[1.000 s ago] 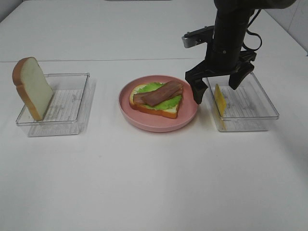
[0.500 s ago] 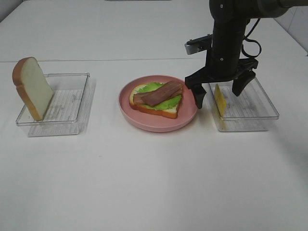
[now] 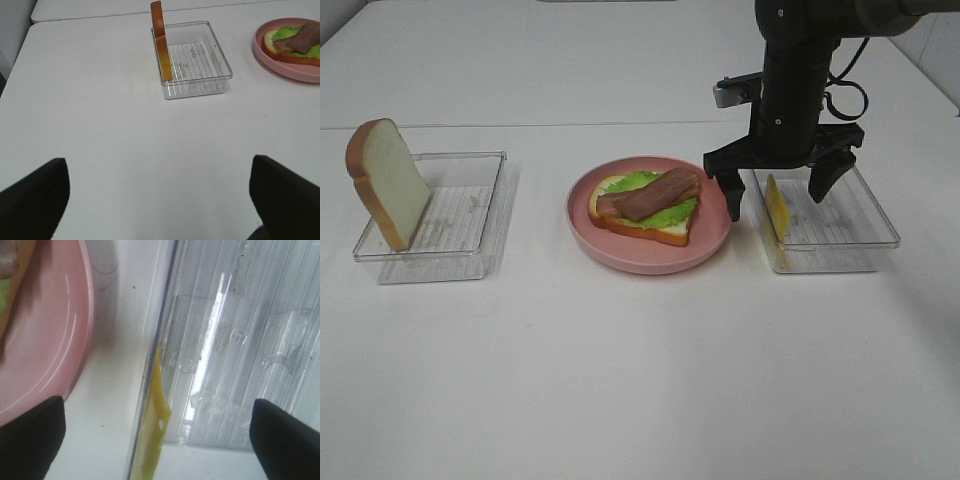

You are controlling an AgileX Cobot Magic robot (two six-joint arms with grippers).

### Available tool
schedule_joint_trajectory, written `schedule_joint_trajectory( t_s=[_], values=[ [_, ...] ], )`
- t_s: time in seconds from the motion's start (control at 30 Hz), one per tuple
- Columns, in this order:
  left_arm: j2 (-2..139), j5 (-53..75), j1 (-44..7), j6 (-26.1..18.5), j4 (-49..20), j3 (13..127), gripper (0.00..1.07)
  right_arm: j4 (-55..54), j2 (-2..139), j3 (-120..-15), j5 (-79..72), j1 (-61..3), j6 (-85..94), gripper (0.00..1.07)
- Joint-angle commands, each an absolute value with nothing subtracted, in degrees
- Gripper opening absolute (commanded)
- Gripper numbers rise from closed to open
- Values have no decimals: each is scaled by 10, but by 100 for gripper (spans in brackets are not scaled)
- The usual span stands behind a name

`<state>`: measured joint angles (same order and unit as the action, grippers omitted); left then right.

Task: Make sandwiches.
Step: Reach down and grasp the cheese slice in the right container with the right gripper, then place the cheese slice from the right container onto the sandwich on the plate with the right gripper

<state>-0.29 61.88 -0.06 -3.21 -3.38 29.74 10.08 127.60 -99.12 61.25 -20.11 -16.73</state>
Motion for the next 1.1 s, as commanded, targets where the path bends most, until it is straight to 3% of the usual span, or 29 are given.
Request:
schedule_joint_trajectory(
  t_s=[0.03, 0.07, 0.1, 0.13, 0.17, 0.2, 0.23, 0.27, 0.77, 1.1],
  values=[
    [-10, 615, 1, -32, -39, 297, 89, 108, 1278, -989, 618, -198, -176, 89],
    [-10, 615, 1, -32, -39, 297, 89, 109, 1278, -989, 620, -198, -177, 75],
    [-10, 615, 1, -32, -39, 297, 89, 116, 1278, -989, 620, -198, -180, 48],
    [-10, 615, 1, -32, -39, 297, 89, 116, 1278, -989, 620, -198, -180, 48],
    [-10, 615, 1, -32, -39, 297, 89, 119, 1278, -989, 620, -198, -180, 36],
    [-10, 615, 1, -32, -39, 297, 89, 119, 1278, -989, 620, -198, -180, 36],
    [-10, 615, 1, -32, -39, 297, 89, 124, 1278, -989, 620, -198, -180, 5],
    [-10, 615, 1, -32, -39, 297, 89, 129, 1278, -989, 620, -198, -182, 0],
    [-10, 615, 1, -32, -39, 297, 89, 130, 1259, -992, 631, -198, -148, 0],
    [-10, 615, 1, -32, -39, 297, 89, 129, 1216, -1069, 700, -199, -92, 0]
  ],
)
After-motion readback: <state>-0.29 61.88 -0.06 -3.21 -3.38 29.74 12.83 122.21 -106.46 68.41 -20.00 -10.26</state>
